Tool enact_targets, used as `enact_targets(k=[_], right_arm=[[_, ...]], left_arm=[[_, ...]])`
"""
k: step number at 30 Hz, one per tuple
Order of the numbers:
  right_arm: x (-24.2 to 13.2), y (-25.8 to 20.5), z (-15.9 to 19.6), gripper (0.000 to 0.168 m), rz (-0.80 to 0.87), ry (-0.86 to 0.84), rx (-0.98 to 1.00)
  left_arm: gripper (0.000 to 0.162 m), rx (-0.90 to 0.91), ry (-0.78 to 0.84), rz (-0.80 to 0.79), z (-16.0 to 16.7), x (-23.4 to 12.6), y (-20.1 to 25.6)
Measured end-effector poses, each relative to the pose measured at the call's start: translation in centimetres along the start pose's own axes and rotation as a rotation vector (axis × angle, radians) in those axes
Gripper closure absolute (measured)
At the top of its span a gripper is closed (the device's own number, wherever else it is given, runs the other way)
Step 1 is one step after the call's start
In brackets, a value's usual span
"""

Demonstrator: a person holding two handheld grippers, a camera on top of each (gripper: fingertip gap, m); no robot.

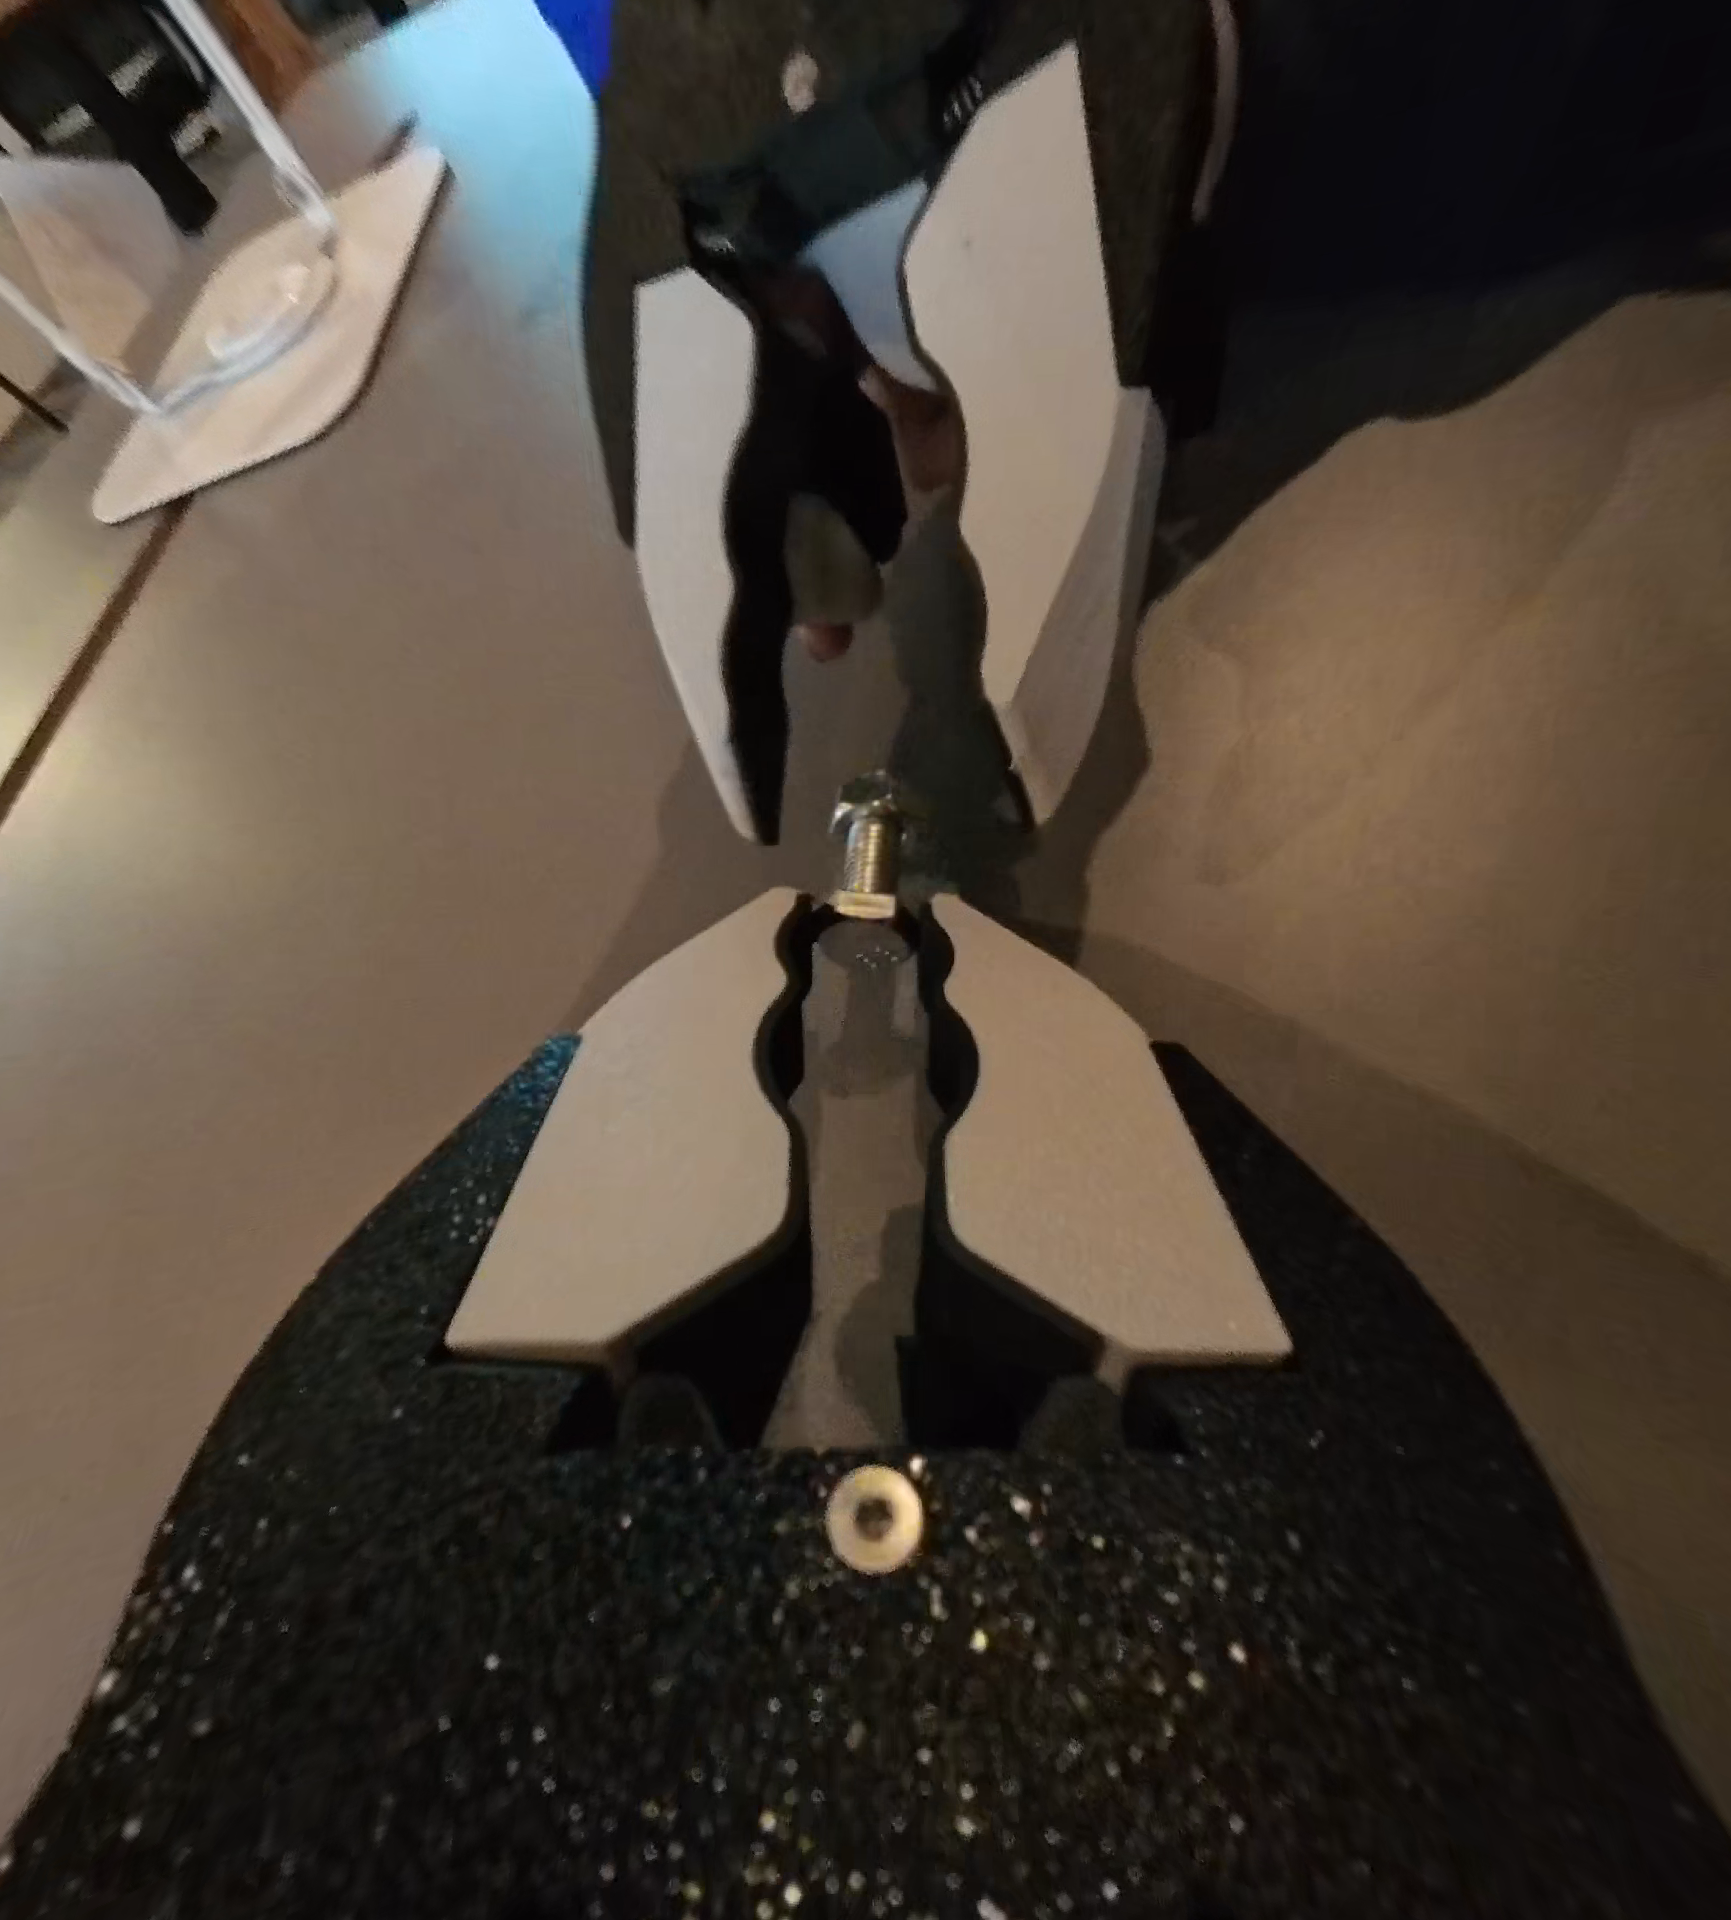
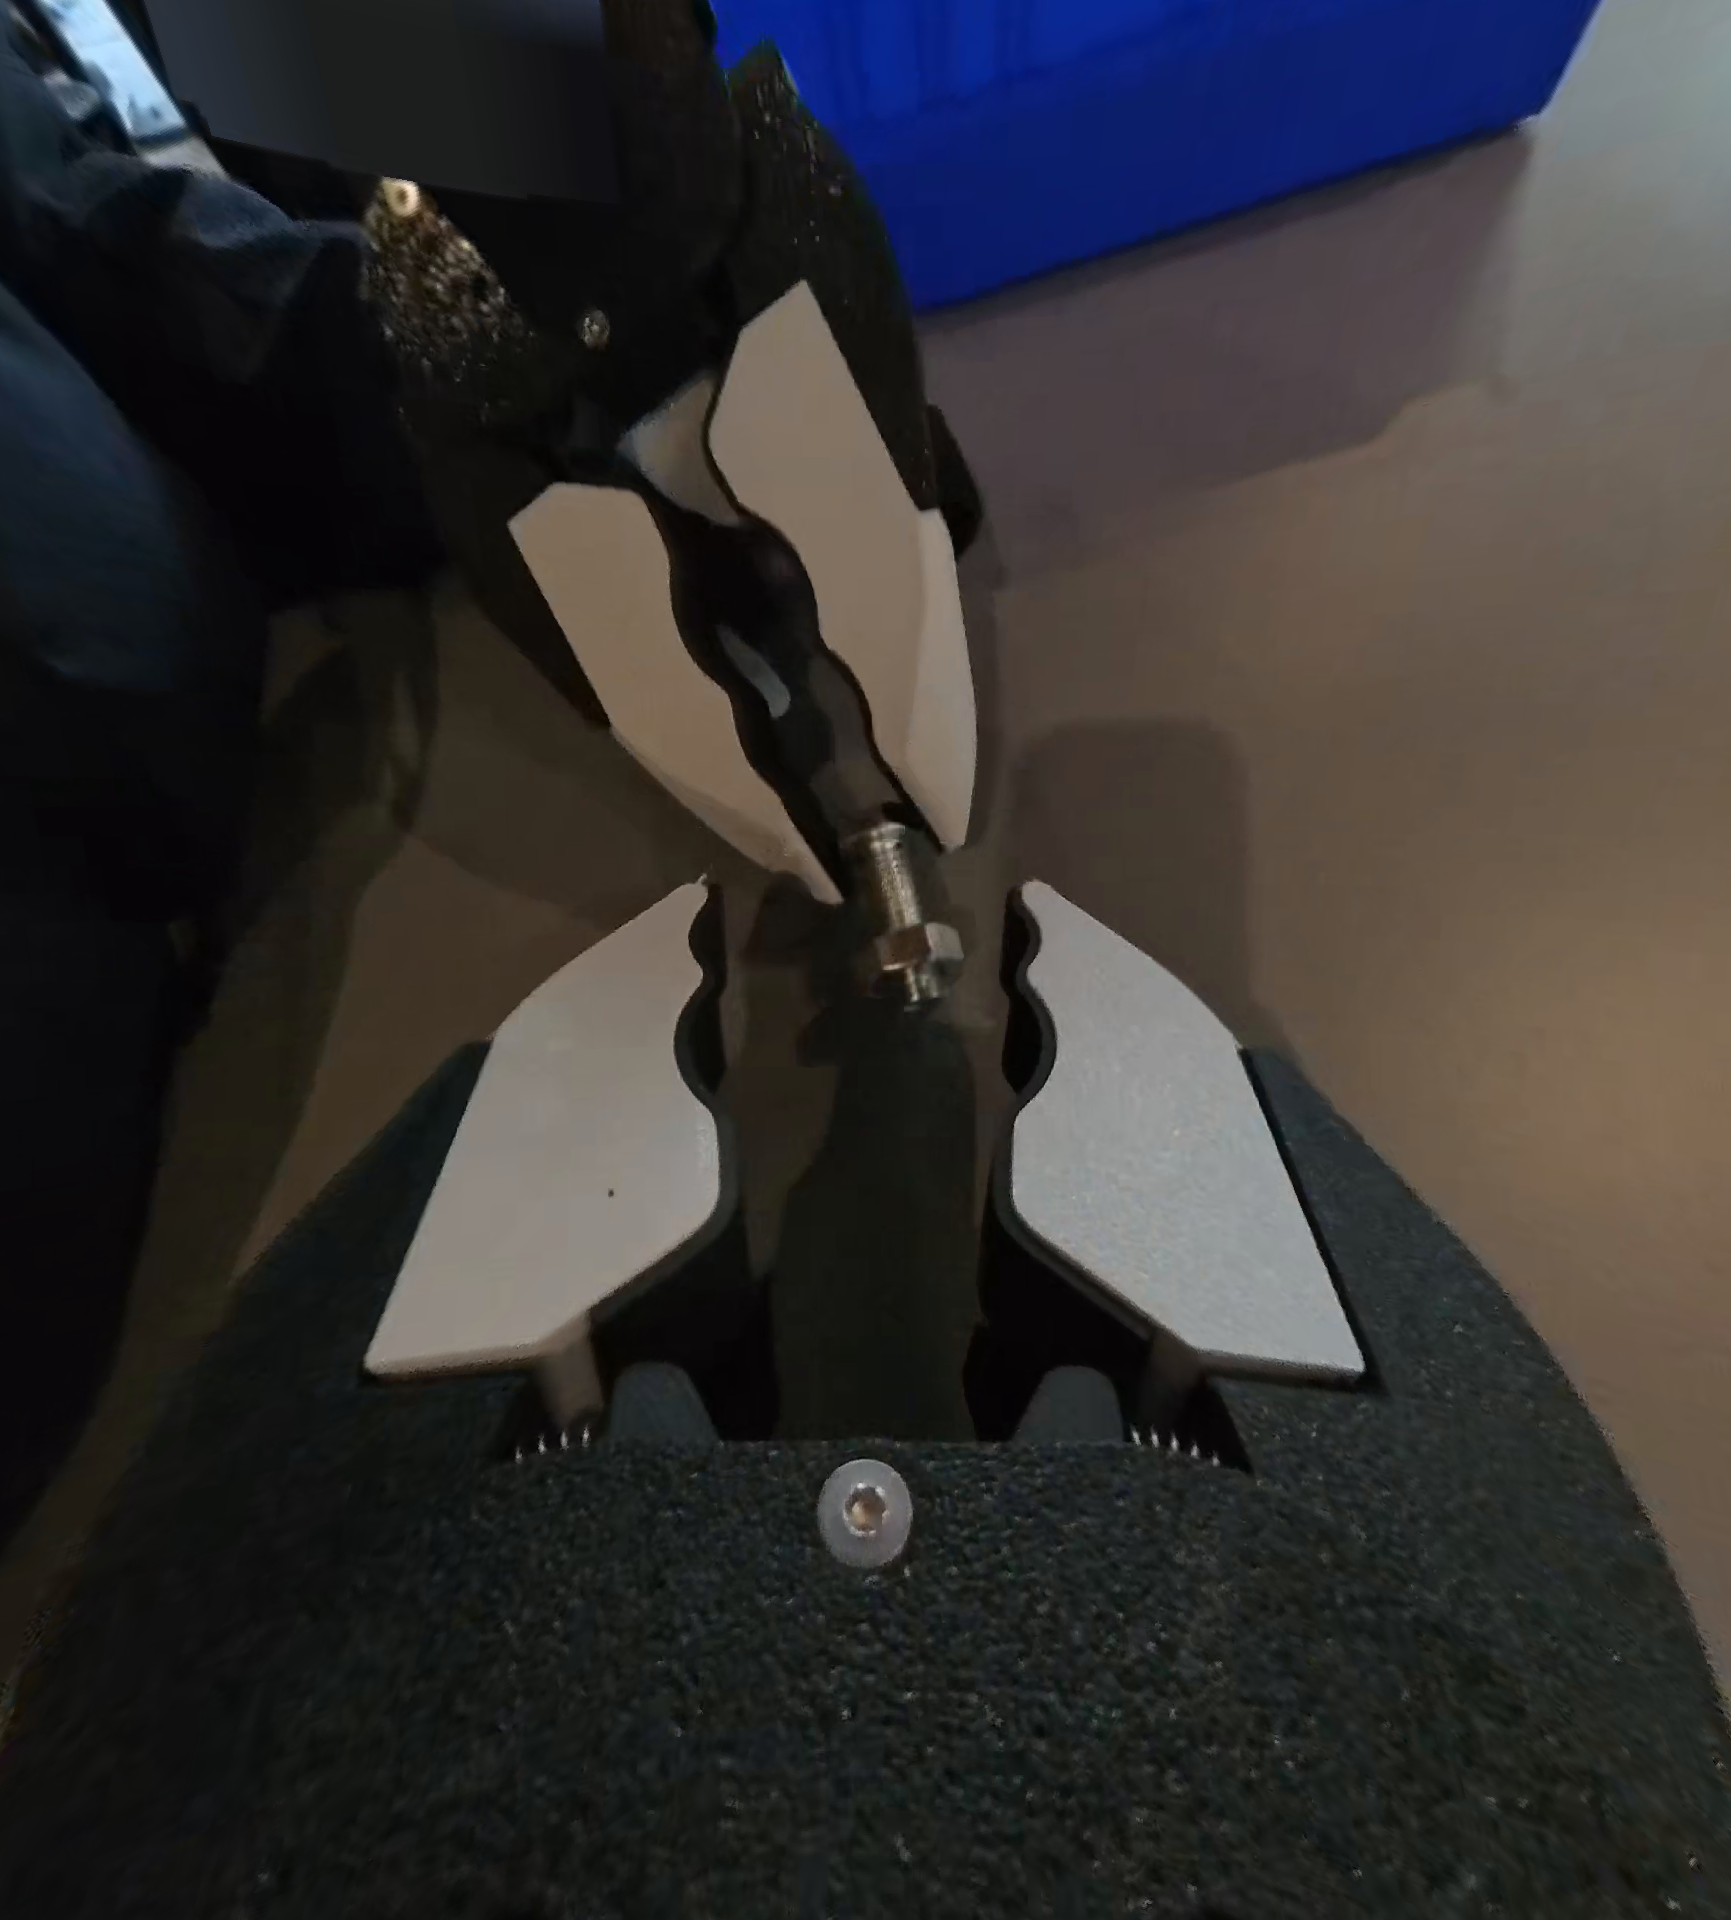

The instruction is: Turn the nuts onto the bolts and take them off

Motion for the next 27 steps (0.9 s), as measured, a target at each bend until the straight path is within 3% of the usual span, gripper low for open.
enact_targets(k=[5,10,15,17,21,27], right_arm=[[-0.9,0.4,-0.3,0.12,-0.048,0.084,0.083],[-1.0,-0.1,-0.8,0.123,-0.134,0.144,0.134],[-1.3,-0.9,-2.1,0.121,-0.107,0.242,0.016],[-2.0,-1.1,-2.6,0.129,-0.102,0.293,-0.024],[-1.8,0.2,-0.4,0.126,-0.031,0.121,0.012],[-1.0,-1.3,-1.4,0.122,-0.061,0.131,-0.061]], left_arm=[[0.144,-0.065,0.142,0.025,-1.0,-1.3,-0.5],[0.144,-0.086,0.159,0.053,-1.2,-1.5,-0.6],[0.144,-0.099,0.169,0.06,-1.2,-1.6,-0.6],[0.144,-0.102,0.168,0.056,-1.2,-1.6,-0.7],[0.144,-0.093,0.165,0.066,-1.2,-1.6,-0.5],[0.144,-0.083,0.158,0.076,-1.1,-1.6,-0.3]])
Point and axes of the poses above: each gripper's, where its closed fingertips meet, x out along the fingers, z out of its underside, y = z × x across the jaws, the point moved 4 cm from there along -x, back along the fingers, and after that the axes turned 9 degrees about -x, right-handed, at the moved point
